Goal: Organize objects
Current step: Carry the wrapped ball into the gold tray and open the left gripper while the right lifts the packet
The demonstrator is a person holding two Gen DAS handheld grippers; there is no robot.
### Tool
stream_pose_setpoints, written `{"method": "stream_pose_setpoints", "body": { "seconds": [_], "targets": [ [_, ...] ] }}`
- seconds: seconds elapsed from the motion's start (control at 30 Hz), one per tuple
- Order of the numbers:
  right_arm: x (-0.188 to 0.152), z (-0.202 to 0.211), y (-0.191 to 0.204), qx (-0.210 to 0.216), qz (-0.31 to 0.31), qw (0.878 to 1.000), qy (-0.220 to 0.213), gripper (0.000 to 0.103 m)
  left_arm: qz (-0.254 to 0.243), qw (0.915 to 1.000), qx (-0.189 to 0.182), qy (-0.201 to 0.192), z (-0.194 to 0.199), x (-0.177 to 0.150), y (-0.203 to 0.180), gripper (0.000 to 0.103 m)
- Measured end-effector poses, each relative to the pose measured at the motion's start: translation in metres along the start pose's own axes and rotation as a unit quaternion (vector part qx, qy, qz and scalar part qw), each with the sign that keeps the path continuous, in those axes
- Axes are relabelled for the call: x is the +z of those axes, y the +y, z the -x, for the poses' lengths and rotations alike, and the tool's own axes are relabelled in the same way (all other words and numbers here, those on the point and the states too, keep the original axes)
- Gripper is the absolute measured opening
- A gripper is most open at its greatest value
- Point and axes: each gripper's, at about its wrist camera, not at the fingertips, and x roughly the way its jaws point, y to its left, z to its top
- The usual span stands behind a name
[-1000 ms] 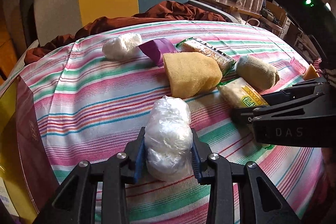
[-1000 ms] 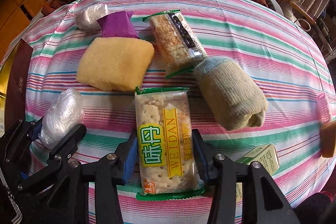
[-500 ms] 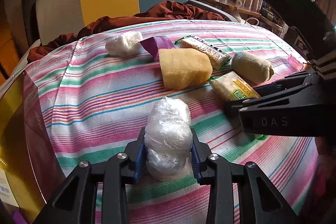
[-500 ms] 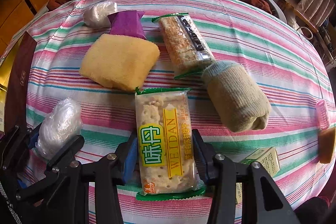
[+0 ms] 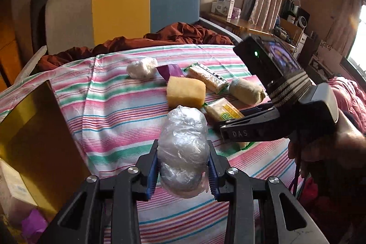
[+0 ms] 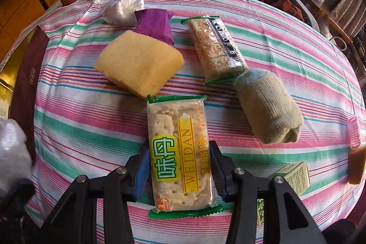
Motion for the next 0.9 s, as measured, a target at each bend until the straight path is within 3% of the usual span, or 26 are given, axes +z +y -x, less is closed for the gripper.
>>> {"method": "stream_pose_setpoints", "body": {
  "seconds": [0.13, 0.37, 0.5, 0.67, 0.9],
  "targets": [
    [-0.001, -0.001, -0.002, -0.004, 0.005, 1.000, -0.001, 0.048, 0.029, 0.9993, 0.018, -0.017, 0.028, 0.005, 0.033, 0.037],
    [-0.005, 0.002, 0.001, -0.009, 0.010, 1.000, -0.003, 0.048, 0.099, 0.9913, 0.081, -0.031, 0.073, 0.004, 0.131, 0.037],
    [-0.010, 0.008, 0.005, -0.014, 0.014, 1.000, -0.004, 0.048, 0.150, 0.9796, 0.132, -0.019, 0.086, -0.001, 0.203, 0.037],
    [-0.009, 0.007, 0.004, -0.020, 0.018, 1.000, -0.005, 0.048, 0.220, 0.9584, 0.182, 0.011, 0.079, -0.019, 0.283, 0.037],
    [-0.008, 0.006, 0.004, -0.029, 0.025, 0.999, -0.007, 0.048, 0.259, 0.9385, 0.222, 0.054, 0.058, -0.047, 0.325, 0.038]
  ]
}}
